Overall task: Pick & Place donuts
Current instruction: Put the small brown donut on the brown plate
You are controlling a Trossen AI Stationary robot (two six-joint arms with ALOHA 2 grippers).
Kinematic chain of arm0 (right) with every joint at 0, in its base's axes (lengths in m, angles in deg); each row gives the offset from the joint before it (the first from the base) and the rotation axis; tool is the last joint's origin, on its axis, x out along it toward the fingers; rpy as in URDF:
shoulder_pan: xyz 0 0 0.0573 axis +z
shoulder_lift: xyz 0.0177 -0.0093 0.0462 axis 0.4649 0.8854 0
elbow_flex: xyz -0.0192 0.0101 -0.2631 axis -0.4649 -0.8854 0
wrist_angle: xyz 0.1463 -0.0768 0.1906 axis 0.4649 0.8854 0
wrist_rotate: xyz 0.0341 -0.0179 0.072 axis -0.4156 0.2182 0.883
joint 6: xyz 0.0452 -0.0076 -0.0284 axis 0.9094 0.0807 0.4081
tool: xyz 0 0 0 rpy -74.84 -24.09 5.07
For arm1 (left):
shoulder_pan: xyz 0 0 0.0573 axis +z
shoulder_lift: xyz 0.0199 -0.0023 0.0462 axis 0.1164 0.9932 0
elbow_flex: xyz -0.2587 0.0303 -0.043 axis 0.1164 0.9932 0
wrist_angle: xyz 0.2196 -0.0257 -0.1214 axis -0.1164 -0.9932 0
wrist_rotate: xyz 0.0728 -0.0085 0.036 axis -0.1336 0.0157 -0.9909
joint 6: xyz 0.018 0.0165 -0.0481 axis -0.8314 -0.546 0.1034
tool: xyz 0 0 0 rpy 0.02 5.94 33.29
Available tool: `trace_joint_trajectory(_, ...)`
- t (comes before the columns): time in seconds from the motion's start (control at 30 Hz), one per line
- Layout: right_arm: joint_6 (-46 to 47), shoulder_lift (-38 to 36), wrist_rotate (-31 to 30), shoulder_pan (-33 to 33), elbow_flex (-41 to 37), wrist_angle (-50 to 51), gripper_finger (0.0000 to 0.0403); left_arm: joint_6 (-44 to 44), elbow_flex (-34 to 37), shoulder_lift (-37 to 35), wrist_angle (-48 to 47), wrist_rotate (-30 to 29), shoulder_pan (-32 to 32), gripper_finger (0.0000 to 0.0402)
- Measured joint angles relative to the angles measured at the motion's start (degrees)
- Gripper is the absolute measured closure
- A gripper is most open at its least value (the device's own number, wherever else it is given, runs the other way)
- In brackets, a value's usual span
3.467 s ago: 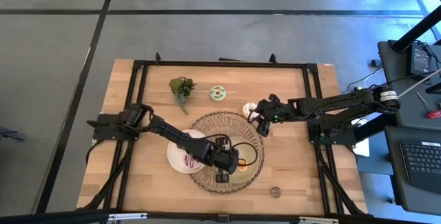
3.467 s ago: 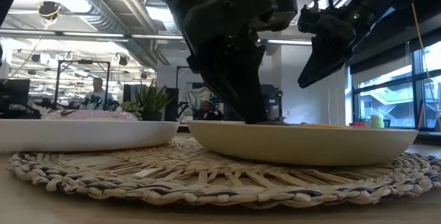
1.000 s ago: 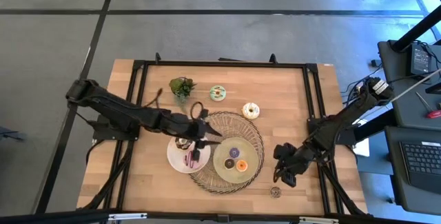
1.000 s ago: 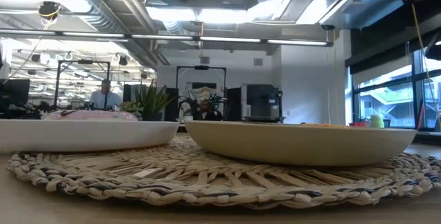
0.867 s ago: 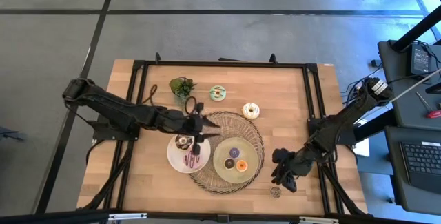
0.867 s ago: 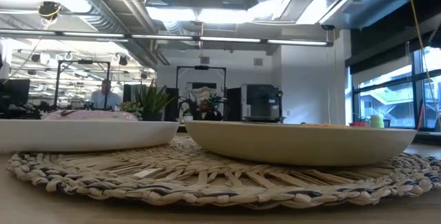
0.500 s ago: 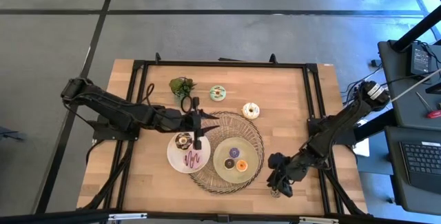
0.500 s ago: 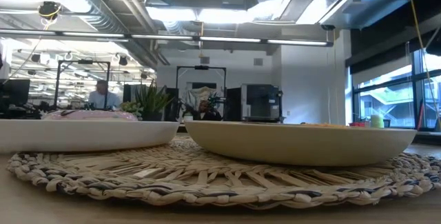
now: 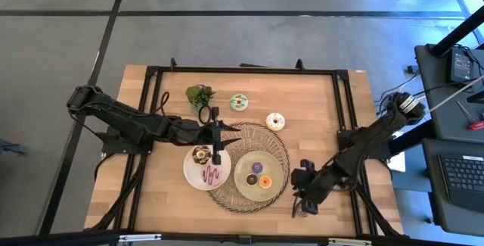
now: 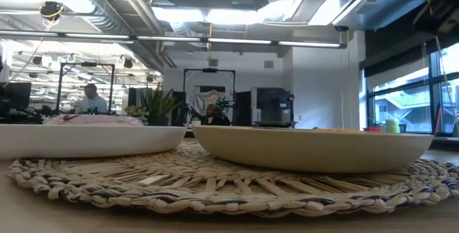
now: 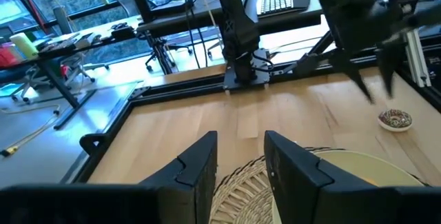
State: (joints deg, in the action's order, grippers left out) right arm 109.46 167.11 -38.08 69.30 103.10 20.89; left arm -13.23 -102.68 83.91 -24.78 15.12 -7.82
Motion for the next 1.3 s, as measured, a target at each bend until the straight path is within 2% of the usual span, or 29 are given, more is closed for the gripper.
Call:
trace_joint_trajectory(0.1, 0.0, 5.7, -1.1, 0.8, 7.2, 11.7, 0.0303, 0.0, 0.0, 0.0, 0.0, 0.1, 0.0, 0.0284)
trace_joint_trajectory(0.2, 0.3, 10.7, -0.3, 2.1, 12.1, 16.7, 0.0303, 0.0, 0.0, 0.0, 0.0, 0.1, 0.0, 0.0281)
trace_joint_trajectory(0.3, 2.5, 14.5, 6.3, 3.2, 14.9, 20.0, 0.0303, 0.0, 0.0, 0.0, -0.3, 0.1, 0.0, 0.0282)
trace_joint_trajectory(0.37, 3.2, 16.2, 11.1, 4.1, 15.8, 20.3, 0.0303, 0.0, 0.0, 0.0, -0.9, 0.1, 0.0, 0.0284)
trace_joint_trajectory(0.43, 4.8, 17.6, 12.6, 5.1, 15.8, 20.1, 0.0303, 0.0, 0.0, 0.0, -1.3, 0.1, 0.0, 0.0286)
trace_joint_trajectory(0.67, 7.4, 21.6, 12.1, 6.3, 15.8, 20.4, 0.0303, 0.0, 0.0, 0.0, -1.3, 0.1, 0.0, 0.0286)
trace_joint_trajectory(0.83, 7.4, 23.9, 8.2, 6.3, 15.8, 19.3, 0.0303, 0.0, 0.0, 0.0, -1.3, 0.1, 0.0, 0.0284)
trace_joint_trajectory(1.1, 7.6, 25.1, 8.2, 6.3, 15.8, 19.2, 0.0303, 0.0, 0.0, 0.0, -1.3, 0.1, 0.0, 0.0287)
trace_joint_trajectory(1.3, 7.8, 25.1, 12.9, 6.3, 15.8, 19.2, 0.0303, 0.0, 0.0, 0.0, -1.3, 0.1, 0.0, 0.0284)
